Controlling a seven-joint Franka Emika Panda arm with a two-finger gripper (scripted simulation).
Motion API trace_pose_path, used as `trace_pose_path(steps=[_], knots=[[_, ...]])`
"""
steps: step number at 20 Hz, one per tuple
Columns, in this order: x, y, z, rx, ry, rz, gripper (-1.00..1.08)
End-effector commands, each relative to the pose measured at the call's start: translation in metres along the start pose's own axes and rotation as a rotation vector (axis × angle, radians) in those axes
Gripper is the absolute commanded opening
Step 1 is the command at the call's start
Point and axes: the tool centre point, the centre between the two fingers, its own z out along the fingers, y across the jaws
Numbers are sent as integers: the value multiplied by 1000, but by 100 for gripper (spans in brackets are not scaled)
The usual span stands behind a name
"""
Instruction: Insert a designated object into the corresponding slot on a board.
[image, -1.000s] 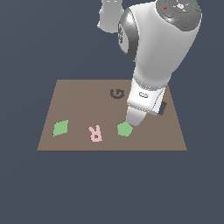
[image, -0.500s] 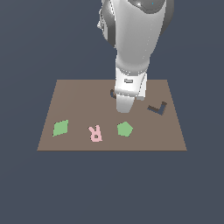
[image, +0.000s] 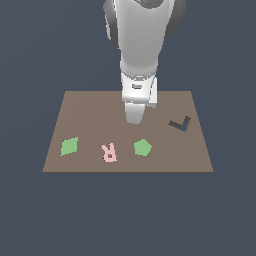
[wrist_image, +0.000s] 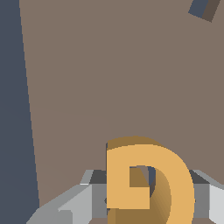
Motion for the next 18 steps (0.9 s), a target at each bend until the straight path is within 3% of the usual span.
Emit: trace_pose_path(steps=[1,12,13,18], knots=[[-3,-1,0,-1,0,-14,-100],[-5,-1,10,0,0,-18,-100],[-5,-1,10,0,0,-18,100],[-5,-1,10,0,0,-18,100]])
